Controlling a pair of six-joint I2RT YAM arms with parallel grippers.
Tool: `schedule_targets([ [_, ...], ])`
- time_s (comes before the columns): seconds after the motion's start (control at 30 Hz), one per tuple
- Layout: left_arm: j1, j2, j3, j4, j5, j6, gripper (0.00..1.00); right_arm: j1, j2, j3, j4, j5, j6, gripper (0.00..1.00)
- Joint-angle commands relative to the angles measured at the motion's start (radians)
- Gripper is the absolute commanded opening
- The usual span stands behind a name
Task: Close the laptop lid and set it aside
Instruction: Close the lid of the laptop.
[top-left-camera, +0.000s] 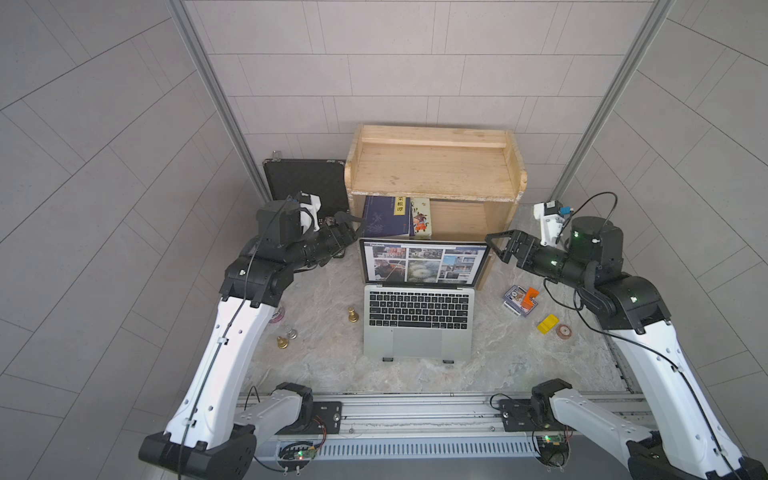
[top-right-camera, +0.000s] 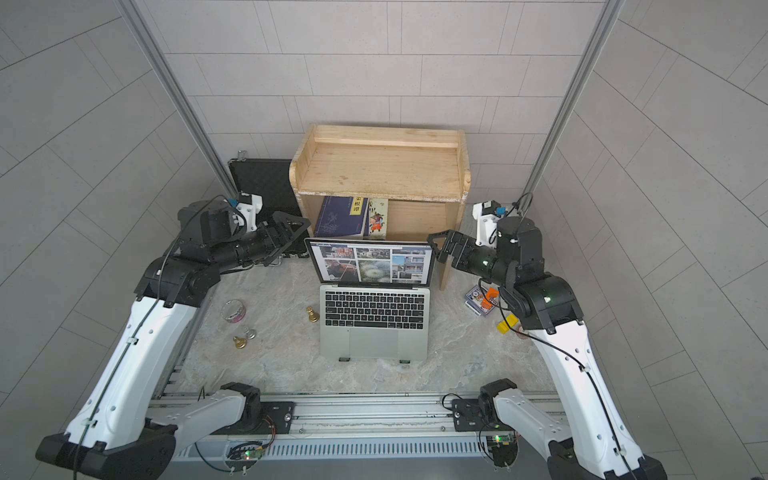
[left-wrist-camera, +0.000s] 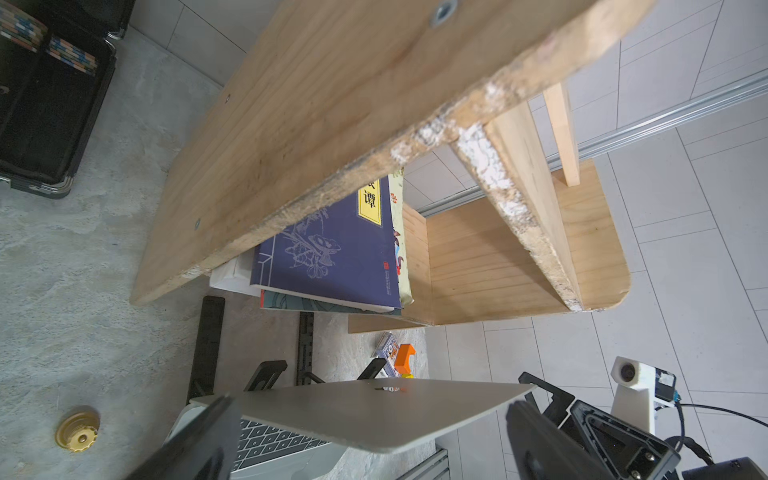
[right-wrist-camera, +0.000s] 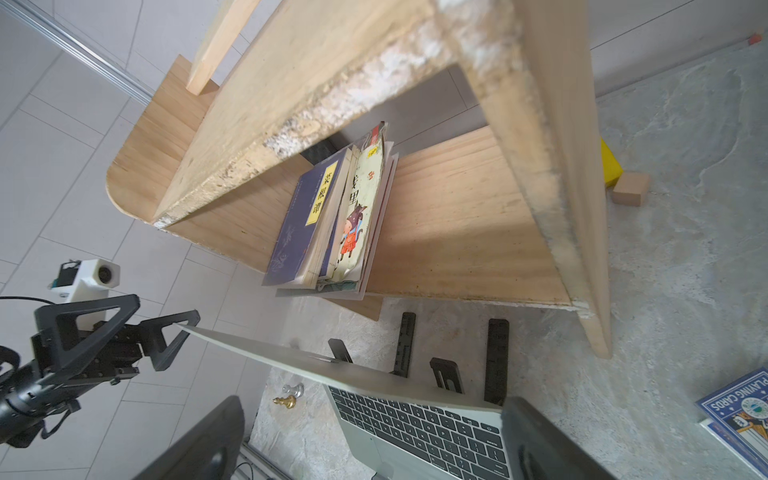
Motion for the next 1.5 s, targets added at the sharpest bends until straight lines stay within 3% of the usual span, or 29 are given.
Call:
schedule_targets([
  [0.0, -0.015, 0.013, 0.011, -0.029, -0.035, 0.041, 1.00, 0.046, 0.016, 0.032, -0.003, 0.118, -0.043, 1.00],
  [0.6, -0.059, 0.020, -0.002, -0.067, -0.094, 0.106, 0.98, 0.110, 0.076, 0.067, -0.033, 0.256, -0.104, 0.99],
  [1.47, -0.086, -0.071, -0.113, -0.071, -0.077, 0.105, 0.94, 0.163, 0.026, -0.025, -0.032, 0.290, -0.107, 0.97],
])
